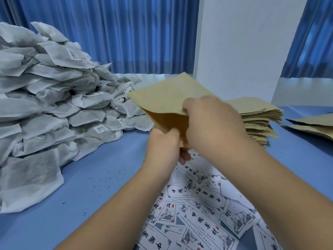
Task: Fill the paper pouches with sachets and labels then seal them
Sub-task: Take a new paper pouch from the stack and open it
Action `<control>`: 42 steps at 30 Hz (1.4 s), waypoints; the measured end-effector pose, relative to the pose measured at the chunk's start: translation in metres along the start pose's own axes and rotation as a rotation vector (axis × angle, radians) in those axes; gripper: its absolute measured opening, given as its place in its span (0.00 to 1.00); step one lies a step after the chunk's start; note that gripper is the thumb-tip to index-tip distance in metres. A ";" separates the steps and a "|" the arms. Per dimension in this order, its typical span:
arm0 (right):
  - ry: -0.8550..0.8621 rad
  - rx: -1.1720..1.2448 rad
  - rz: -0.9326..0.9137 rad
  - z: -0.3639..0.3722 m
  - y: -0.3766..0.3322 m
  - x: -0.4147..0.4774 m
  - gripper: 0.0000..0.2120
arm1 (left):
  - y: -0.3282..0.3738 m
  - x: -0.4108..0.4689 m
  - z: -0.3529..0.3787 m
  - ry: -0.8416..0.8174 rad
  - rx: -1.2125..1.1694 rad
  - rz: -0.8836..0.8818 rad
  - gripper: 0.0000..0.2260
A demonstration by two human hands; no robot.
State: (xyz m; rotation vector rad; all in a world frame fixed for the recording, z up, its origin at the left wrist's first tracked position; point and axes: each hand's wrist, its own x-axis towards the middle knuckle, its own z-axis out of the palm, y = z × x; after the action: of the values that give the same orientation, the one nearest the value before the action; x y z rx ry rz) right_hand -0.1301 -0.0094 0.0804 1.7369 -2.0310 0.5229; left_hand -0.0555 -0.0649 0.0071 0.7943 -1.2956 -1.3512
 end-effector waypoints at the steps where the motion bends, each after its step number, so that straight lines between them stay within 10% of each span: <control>1: 0.077 0.006 0.023 -0.004 0.005 0.002 0.14 | -0.002 0.001 -0.001 0.013 -0.012 -0.055 0.07; 5: 0.254 0.135 0.123 -0.017 0.024 0.007 0.17 | -0.006 0.008 -0.008 0.012 -0.175 -0.241 0.08; 17: -0.045 0.250 -0.085 0.011 0.009 0.004 0.08 | -0.010 0.022 -0.021 0.045 -0.698 -0.447 0.11; 21: 0.096 0.202 -0.093 0.013 0.006 0.005 0.14 | -0.010 0.023 -0.025 0.049 -0.770 -0.470 0.11; 26: 0.297 0.362 -0.105 0.012 0.010 0.007 0.16 | -0.008 0.023 -0.028 -0.017 -0.730 -0.469 0.09; 42: 0.196 0.389 -0.102 0.028 -0.015 0.032 0.10 | -0.008 0.034 -0.044 -0.002 -0.565 -0.477 0.09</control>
State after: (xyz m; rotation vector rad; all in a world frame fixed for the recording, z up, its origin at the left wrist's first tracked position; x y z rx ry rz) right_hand -0.1219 -0.0535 0.0746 1.9035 -1.7783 1.0675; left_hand -0.0230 -0.1105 -0.0024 0.7179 -0.6735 -1.9762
